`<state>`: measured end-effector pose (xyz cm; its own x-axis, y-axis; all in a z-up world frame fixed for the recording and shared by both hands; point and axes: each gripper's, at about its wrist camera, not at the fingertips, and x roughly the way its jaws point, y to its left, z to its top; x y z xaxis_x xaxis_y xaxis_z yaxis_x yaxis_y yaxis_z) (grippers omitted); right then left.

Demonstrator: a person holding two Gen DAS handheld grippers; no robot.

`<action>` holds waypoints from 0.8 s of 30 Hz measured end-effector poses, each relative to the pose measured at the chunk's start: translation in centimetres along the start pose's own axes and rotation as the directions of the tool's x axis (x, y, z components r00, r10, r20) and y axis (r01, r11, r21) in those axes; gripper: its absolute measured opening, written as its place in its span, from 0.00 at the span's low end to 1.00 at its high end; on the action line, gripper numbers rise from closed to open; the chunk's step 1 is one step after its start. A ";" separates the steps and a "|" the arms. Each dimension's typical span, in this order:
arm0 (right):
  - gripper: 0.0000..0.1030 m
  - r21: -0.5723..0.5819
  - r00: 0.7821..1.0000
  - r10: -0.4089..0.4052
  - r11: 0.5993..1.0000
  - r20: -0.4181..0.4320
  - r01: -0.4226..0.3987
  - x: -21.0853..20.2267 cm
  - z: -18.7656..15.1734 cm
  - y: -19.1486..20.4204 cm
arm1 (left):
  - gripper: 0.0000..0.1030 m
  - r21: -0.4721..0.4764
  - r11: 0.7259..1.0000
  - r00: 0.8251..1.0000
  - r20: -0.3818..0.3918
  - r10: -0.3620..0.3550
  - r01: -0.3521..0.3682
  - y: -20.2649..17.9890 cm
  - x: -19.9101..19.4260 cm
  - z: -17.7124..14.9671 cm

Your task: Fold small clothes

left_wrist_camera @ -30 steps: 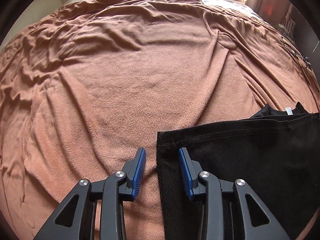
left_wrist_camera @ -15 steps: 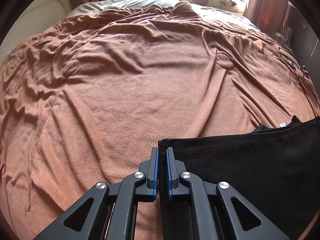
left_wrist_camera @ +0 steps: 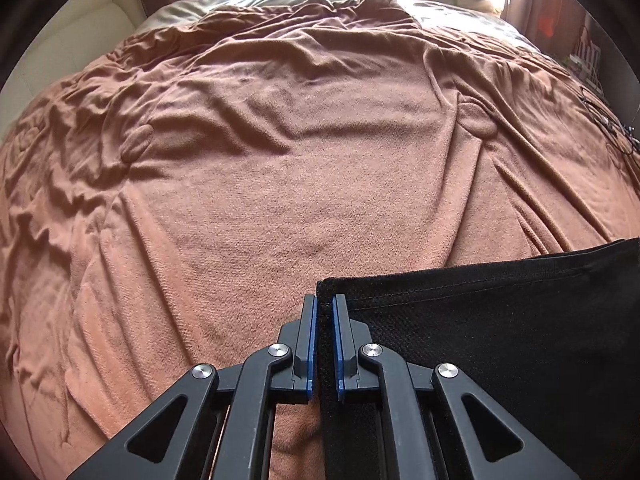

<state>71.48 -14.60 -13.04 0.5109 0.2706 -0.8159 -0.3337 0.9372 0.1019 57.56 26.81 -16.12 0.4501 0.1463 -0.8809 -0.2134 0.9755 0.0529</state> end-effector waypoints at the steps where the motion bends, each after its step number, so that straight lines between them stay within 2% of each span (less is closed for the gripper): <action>1: 0.02 0.011 1.000 0.004 1.000 -0.009 -0.004 0.1 0.1 0.0 | 0.09 -0.003 1.000 1.000 -0.013 0.003 -0.003 0.0 0.1 0.1; 4: 0.04 0.057 0.999 0.033 0.998 -0.012 -0.032 -0.6 0.5 -0.7 | 0.11 -0.022 1.000 1.000 -0.007 -0.005 0.005 0.3 -0.8 0.0; 5: 0.08 0.064 0.999 0.038 0.997 -0.008 -0.037 -1.0 0.5 -0.8 | 0.14 -0.022 1.000 1.000 -0.004 -0.001 0.001 0.3 -1.2 -0.1; 7: 0.25 0.071 0.999 0.053 0.996 0.002 -0.053 -2.0 0.3 -1.2 | 0.18 -0.026 1.000 1.000 -0.006 0.001 -0.001 0.6 -2.1 -0.4; 8: 0.41 0.074 0.998 0.061 0.995 0.010 -0.061 -2.6 0.1 -1.4 | 0.22 -0.034 0.999 1.000 -0.003 -0.004 0.004 0.7 -2.6 -0.6; 9: 0.49 0.078 0.998 0.062 0.995 0.023 -0.063 -3.3 -0.2 -1.5 | 0.23 -0.042 0.999 1.000 0.001 -0.011 0.011 0.9 -3.1 -0.9; 14: 0.49 0.089 0.995 0.080 0.992 0.052 -0.084 -6.4 -2.4 -2.0 | 0.36 -0.076 0.997 0.999 0.019 -0.026 0.027 1.7 -5.8 -2.8; 18: 0.49 0.090 0.994 0.092 0.991 0.054 -0.097 -8.5 -4.5 -2.0 | 0.38 -0.095 0.995 0.999 0.031 -0.037 0.040 2.4 -8.0 -4.7; 24: 0.49 0.144 0.990 0.121 0.981 0.065 -0.129 -12.0 -7.7 -3.2 | 0.51 -0.136 0.988 0.996 0.043 -0.073 0.078 3.2 -10.8 -8.6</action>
<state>60.36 -22.55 -7.99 0.5175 0.3959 -0.7586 -0.2796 0.9161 0.2873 44.54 26.95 -10.53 0.5014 0.0820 -0.8613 -0.2939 0.9525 -0.0804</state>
